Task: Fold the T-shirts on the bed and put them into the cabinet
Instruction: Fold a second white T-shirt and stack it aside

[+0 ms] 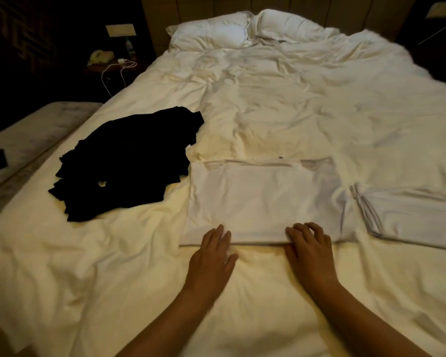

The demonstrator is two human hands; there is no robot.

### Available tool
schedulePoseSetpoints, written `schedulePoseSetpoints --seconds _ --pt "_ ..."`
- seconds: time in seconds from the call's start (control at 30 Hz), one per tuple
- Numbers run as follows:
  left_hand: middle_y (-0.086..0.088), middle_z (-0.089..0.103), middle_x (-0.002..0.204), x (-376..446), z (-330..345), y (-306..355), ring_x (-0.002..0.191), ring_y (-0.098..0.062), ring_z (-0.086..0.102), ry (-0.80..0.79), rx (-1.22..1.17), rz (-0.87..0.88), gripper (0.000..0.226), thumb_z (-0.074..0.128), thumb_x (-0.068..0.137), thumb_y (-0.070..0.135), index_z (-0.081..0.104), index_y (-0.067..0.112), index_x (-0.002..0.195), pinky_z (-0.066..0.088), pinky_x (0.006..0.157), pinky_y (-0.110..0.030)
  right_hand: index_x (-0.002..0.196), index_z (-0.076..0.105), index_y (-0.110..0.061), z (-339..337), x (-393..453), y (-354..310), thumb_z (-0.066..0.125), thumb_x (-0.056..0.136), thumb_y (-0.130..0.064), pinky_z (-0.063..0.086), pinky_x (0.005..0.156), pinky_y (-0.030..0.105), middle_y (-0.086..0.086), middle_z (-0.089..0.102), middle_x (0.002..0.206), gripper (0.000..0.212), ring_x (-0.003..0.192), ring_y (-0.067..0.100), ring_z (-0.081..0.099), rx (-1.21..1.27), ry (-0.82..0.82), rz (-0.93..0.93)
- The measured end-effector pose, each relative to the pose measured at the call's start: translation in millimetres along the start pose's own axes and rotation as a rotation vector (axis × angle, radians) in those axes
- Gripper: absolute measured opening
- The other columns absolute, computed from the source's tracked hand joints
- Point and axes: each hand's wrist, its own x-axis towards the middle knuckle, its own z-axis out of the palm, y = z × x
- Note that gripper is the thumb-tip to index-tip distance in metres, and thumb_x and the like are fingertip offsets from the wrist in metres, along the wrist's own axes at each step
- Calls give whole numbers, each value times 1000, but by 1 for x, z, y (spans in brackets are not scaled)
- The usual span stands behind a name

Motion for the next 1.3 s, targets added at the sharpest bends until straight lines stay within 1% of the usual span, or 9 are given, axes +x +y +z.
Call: schedulePoseSetpoints --seconds 0.1,0.23,0.4,0.5,0.67,0.73,0.8,1.17,1.3 --pt "-4 62 135 11 5 12 128 -18 49 6 -61 17 49 83 81 18 67 13 128 57 89 -28 101 71 -6 -5 1 14 84 66 0 52 68 42 11 69 102 37 103 32 48 -11 -26 55" --pt "-2 74 97 13 10 6 101 -15 59 90 -54 15 39 95 61 6 78 12 96 55 81 -23 97 72 -6 -11 -6 21 85 61 5 49 46 32 7 69 97 40 100 28 54 16 -39 77" --pt "-1 69 89 -2 -1 2 94 -21 62 176 -79 32 30 86 72 -3 72 10 95 49 83 -25 98 72 -2 -20 -26 17 77 60 13 53 54 33 11 68 97 41 100 24 52 92 17 24" --pt "-1 69 86 -20 -14 3 87 -21 64 202 -56 51 30 86 69 -5 73 9 92 49 80 -25 96 72 -5 -27 -48 12 56 84 -11 50 63 31 7 67 95 21 96 23 54 118 44 1" --pt "-2 71 83 -64 -27 8 83 -20 65 267 -59 39 21 87 73 2 75 8 89 47 79 -27 88 73 -7 -46 -94 -13 62 80 -16 52 58 30 1 66 88 17 92 17 51 163 65 28" --pt "-1 72 84 -82 -30 11 89 -15 58 304 -69 32 6 76 83 11 75 9 89 45 82 -26 86 73 -9 -55 -112 -22 63 80 -18 50 52 31 -2 63 85 15 90 16 51 161 36 14" --pt "-2 72 87 -100 -34 15 94 -13 53 306 -102 0 20 59 90 20 76 8 91 43 88 -26 84 72 -10 -64 -125 -28 72 80 -12 47 52 30 -2 61 84 4 87 16 49 157 13 -1" --pt "2 70 90 -173 -54 25 95 -8 54 252 -181 -9 31 48 91 25 76 13 91 44 87 -20 70 55 -17 -93 -185 -51 89 59 3 38 60 24 -8 49 76 41 79 11 43 269 -48 96" --pt "6 68 90 -183 -62 29 93 -7 56 221 -198 -62 31 49 91 33 75 18 88 45 81 -18 68 54 -19 -95 -195 -59 94 59 -14 44 50 27 -9 49 73 41 77 11 45 240 -57 147"
